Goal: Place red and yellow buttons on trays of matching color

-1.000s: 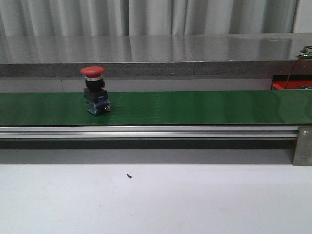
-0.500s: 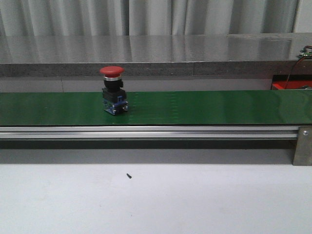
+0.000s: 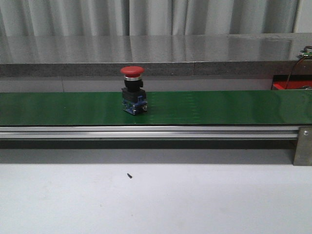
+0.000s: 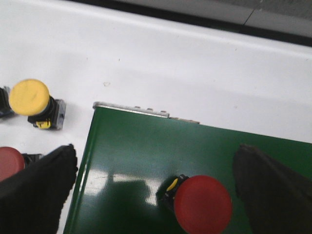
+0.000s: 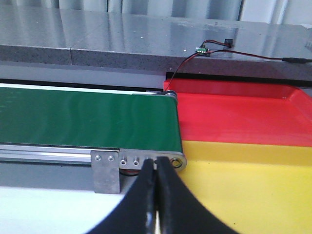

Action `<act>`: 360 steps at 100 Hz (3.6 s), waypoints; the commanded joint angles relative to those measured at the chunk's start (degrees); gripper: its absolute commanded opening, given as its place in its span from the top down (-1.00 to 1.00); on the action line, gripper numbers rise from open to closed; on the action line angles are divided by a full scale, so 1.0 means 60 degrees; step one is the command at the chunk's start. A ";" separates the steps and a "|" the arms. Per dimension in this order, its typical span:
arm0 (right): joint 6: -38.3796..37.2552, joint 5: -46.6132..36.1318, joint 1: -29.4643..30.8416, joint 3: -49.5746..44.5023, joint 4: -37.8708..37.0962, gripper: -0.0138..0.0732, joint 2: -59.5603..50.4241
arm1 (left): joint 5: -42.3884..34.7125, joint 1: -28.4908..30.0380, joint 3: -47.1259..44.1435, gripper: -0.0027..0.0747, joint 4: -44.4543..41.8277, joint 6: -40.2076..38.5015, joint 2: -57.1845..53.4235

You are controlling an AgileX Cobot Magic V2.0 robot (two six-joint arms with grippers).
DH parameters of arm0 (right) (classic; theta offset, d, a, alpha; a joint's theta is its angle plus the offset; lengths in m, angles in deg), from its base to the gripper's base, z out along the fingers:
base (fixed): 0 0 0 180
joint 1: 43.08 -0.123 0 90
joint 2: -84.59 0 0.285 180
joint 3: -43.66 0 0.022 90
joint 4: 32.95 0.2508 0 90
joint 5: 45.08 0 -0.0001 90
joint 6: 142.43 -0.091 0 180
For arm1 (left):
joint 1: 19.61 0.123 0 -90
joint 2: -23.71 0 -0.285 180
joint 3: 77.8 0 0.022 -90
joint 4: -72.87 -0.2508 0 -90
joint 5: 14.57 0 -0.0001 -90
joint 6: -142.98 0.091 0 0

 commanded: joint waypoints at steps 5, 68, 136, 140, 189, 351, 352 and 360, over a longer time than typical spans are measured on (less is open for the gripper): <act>-0.0004 -0.0789 0.0010 0.0178 -0.0084 0.84 -0.0159 | -0.0473 -0.0431 0.0255 -0.67 0.0295 0.0332 -0.1249; -0.0004 -0.1881 0.0010 0.0186 -0.0084 0.84 -0.0159 | -0.4290 -0.3196 -0.6076 -0.67 0.0337 0.0575 -0.7795; -0.0004 0.0883 0.0019 0.3772 0.0305 0.84 0.2365 | -0.3803 -0.3196 -0.8386 0.98 0.0759 0.0575 -1.2115; -0.0004 0.1378 0.0019 0.4286 0.0305 0.84 0.2877 | -0.3803 -0.3196 -0.8386 0.98 0.0759 0.0575 -1.2115; 0.0045 0.5184 0.0019 0.9377 0.1616 0.83 0.8753 | -0.3788 -0.3196 -0.8386 0.98 0.0759 0.0575 -1.2115; 0.3439 0.7161 -0.1020 1.3436 0.2808 -0.15 1.6266 | -0.3751 -0.3196 -0.8386 0.98 0.0759 0.0575 -1.2115; 0.3439 0.7186 -0.1020 1.3436 0.2808 -0.13 1.6266 | -0.3751 -0.3196 -0.8386 0.98 0.0759 0.0575 -1.2115; 0.3355 0.7437 -0.0974 1.3516 0.2790 0.03 1.6266 | -0.3751 -0.3196 -0.8386 0.98 0.0759 0.0575 -1.2115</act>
